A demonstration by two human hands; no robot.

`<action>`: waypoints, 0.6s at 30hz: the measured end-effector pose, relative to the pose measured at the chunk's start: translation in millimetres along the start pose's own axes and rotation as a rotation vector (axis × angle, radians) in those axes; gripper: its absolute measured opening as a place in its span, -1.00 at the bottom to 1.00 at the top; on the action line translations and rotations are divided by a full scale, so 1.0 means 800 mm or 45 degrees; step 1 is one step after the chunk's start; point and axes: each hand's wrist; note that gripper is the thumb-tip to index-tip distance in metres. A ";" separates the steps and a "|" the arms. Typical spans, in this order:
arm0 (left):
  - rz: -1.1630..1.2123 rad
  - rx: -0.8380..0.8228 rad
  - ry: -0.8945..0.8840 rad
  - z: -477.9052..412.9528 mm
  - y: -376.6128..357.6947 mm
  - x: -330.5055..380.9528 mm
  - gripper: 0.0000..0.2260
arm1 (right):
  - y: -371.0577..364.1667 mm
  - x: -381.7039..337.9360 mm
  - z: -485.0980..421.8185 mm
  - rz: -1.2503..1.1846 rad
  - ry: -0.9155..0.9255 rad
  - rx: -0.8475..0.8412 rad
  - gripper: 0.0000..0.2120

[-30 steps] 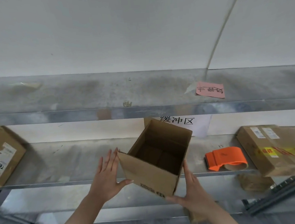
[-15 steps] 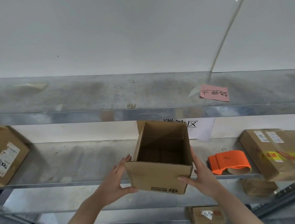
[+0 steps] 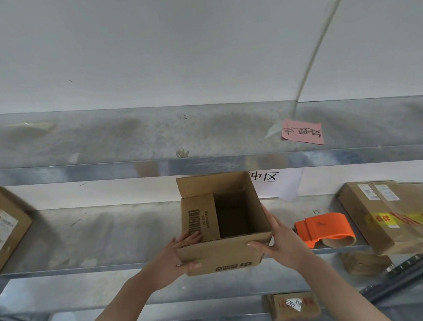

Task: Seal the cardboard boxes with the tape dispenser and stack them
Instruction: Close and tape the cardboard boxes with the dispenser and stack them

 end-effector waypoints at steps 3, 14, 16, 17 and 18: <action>0.452 0.055 0.085 -0.001 0.002 0.004 -0.32 | -0.001 0.007 -0.001 -0.059 0.019 -0.024 -0.01; 0.264 0.087 0.130 0.010 0.006 -0.017 -0.48 | 0.000 0.002 -0.006 0.227 0.058 0.129 -0.11; 0.388 0.100 0.148 0.010 0.008 -0.016 -0.49 | -0.011 -0.005 -0.007 -0.028 0.040 0.092 -0.07; 0.479 0.125 0.152 0.009 0.006 -0.015 -0.50 | -0.016 -0.008 -0.007 -0.143 0.024 0.085 -0.04; 0.576 0.135 0.158 0.008 0.003 -0.012 -0.51 | -0.019 -0.010 -0.006 -0.209 0.007 0.088 -0.03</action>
Point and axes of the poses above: each hand's wrist, its own z-axis away from the middle knuckle, its own y-axis out of the back of the hand, x = y × z, and after that the axes turned 5 degrees about z, right-handed
